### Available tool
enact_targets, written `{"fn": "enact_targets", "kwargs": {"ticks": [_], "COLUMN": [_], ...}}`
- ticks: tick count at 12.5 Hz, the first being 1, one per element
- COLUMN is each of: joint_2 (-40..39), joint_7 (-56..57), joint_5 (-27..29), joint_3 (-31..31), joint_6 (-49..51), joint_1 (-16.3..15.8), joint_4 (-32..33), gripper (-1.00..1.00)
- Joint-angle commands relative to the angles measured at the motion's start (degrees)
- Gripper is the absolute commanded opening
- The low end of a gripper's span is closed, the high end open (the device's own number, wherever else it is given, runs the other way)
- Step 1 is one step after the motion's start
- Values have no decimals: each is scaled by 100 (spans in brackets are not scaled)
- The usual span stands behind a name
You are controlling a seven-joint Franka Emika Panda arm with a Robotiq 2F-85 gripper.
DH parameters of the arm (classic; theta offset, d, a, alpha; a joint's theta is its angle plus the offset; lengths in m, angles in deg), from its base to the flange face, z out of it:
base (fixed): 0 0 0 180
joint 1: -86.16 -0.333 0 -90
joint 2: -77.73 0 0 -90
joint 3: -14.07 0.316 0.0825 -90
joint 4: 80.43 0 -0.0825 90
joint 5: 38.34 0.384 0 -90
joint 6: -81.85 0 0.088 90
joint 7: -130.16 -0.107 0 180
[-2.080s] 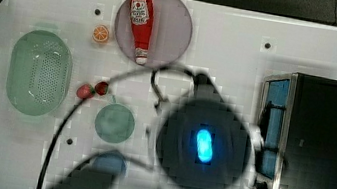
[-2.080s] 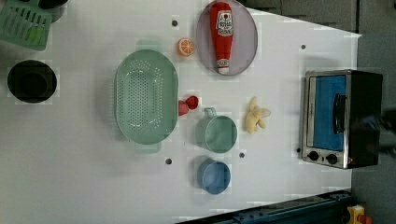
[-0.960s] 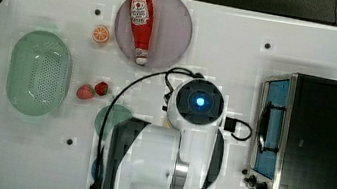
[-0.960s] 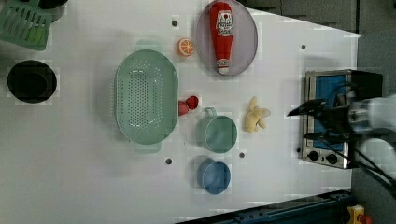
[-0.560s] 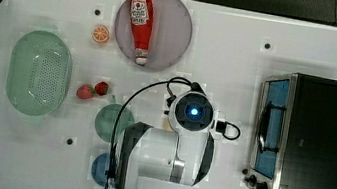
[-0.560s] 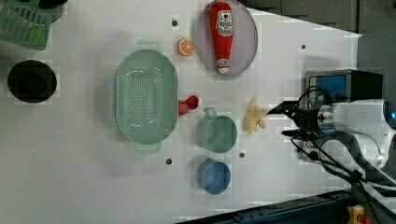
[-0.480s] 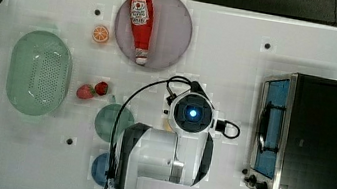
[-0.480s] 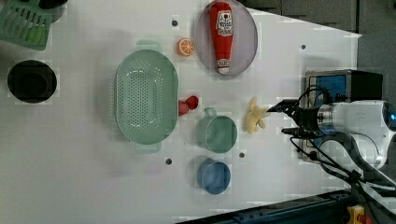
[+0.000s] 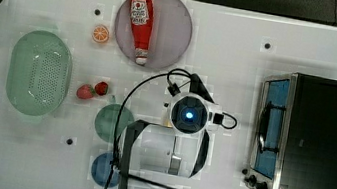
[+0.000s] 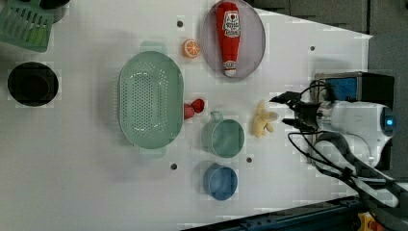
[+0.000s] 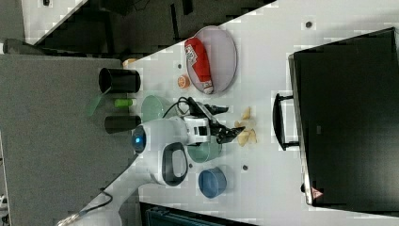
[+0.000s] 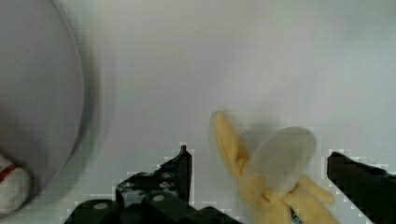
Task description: Pick banana from table and place on oven.
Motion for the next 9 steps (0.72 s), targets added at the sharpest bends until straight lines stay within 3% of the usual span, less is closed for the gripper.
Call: {"fn": "enact_targets", "kwargs": {"ticks": [1,7,9], "joint_2": [-343,-404,-290], "joint_7": [-15,-16,-19], "joint_5": [-11,-11,-11], "joint_3": [-7,6,24], "joint_6": [-201,-482,-487], "joint_1": [-63,-67,-70], "joint_4": [250,244,244], "gripper": [92,-47,-47]}}
